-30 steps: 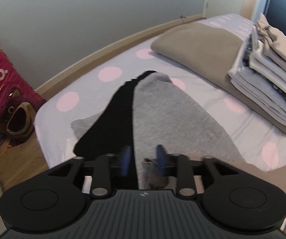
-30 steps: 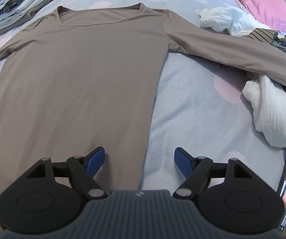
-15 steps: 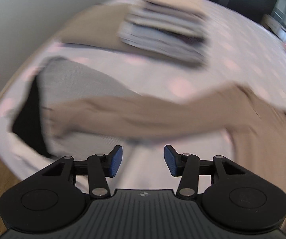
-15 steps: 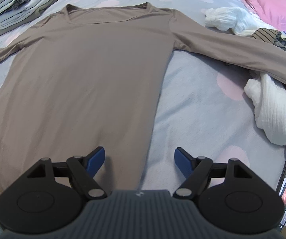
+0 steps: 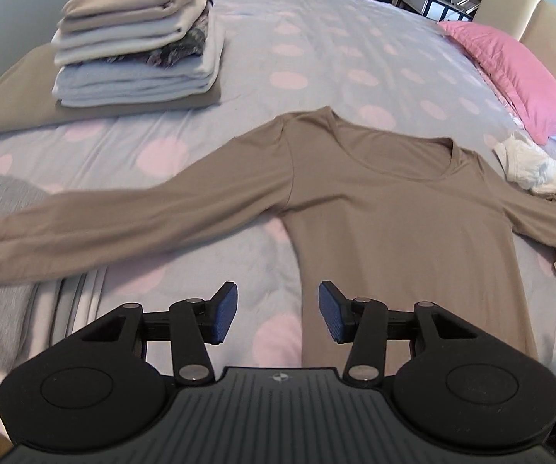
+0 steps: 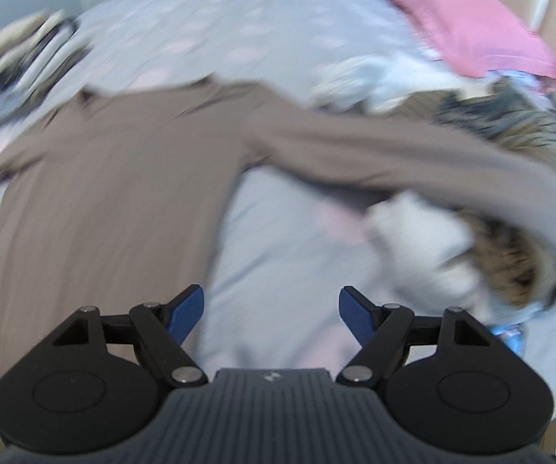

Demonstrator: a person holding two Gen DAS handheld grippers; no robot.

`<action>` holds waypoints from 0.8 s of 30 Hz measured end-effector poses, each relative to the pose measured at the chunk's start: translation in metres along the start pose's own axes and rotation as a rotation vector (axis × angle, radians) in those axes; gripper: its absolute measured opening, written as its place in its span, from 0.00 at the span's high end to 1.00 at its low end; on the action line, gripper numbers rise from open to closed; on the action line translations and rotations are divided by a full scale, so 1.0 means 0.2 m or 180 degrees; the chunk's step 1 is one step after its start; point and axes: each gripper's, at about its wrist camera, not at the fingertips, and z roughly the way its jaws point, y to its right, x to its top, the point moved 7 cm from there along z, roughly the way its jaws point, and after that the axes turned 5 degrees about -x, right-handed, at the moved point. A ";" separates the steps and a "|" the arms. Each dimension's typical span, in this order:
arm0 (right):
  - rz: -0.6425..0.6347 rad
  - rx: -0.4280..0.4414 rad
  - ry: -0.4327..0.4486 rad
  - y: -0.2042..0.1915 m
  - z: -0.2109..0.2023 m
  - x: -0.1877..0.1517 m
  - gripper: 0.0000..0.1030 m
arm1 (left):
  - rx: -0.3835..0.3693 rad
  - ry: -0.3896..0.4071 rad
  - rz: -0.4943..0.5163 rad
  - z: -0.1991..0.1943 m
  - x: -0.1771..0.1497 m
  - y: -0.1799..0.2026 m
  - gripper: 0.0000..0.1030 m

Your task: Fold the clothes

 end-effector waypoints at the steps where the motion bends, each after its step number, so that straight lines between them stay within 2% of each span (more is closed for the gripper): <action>1: 0.0084 -0.0048 0.0024 0.08 -0.02 0.03 0.24 | 0.0003 0.0021 -0.0014 0.00 0.02 0.00 0.57; 6: 0.0535 -0.0402 0.0144 0.51 -0.11 0.15 0.24 | 0.0150 0.0150 -0.0089 0.03 0.13 -0.04 0.52; 11: 0.0919 -0.0828 0.0257 0.89 -0.17 0.17 0.24 | 0.0300 0.0226 -0.0269 0.08 0.17 -0.10 0.52; 14: 0.1135 -0.0876 0.0290 1.05 -0.17 0.16 0.29 | 0.0276 0.0171 -0.0353 0.14 0.18 -0.10 0.52; 17: 0.1295 -0.0884 0.0304 1.19 -0.14 0.17 0.35 | 0.0273 0.0136 -0.0300 0.18 0.19 -0.07 0.52; 24: 0.1535 -0.0891 0.0294 1.44 0.00 0.23 0.38 | 0.0402 0.0026 -0.0014 0.26 0.17 0.01 0.52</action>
